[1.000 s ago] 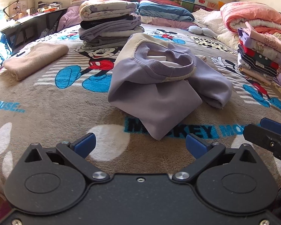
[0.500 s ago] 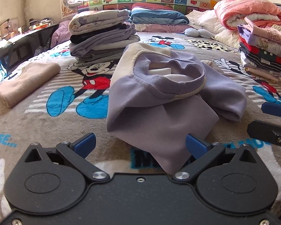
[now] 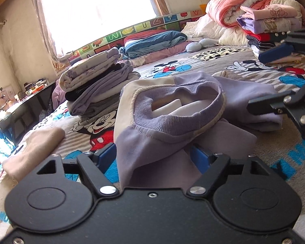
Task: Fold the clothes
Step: 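Move both grippers down onto the sweatshirt collar and hem, then close the left gripper on the collar while the right gripper grasps the hem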
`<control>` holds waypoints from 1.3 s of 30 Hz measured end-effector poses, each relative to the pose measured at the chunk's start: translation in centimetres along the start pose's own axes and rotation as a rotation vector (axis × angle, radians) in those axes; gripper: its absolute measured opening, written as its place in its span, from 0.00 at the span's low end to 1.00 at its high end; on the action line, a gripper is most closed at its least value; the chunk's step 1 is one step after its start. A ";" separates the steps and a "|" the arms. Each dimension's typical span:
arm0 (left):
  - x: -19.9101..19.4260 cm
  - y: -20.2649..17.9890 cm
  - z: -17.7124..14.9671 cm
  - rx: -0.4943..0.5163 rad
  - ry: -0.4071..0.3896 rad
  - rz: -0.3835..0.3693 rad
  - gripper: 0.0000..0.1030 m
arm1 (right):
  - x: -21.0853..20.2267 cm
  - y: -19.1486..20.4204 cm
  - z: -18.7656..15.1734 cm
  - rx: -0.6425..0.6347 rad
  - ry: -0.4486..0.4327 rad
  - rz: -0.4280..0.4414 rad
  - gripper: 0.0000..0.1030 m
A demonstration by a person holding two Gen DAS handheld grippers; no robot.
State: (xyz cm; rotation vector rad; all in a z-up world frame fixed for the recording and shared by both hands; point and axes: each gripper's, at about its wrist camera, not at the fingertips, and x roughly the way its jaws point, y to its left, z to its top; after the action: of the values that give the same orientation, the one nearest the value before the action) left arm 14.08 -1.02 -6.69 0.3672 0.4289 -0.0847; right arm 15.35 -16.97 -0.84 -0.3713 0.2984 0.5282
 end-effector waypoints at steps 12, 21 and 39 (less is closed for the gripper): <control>1.0 1.5 -1.2 -0.078 -0.057 -0.003 0.29 | 7.5 -3.0 0.7 -0.411 0.159 0.046 0.63; 1.3 3.2 -2.2 -0.159 -0.046 -0.053 0.12 | 10.0 -2.2 3.4 -0.669 0.181 0.195 0.66; 1.4 5.2 -3.4 -0.287 -0.030 -0.094 0.11 | 12.1 -2.4 8.2 -0.591 0.329 0.463 0.18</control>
State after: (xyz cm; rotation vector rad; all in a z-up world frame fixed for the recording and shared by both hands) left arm 14.86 5.12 -8.48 0.0635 0.4216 -0.1181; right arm 28.09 -10.29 2.62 -0.9807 0.5521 1.0170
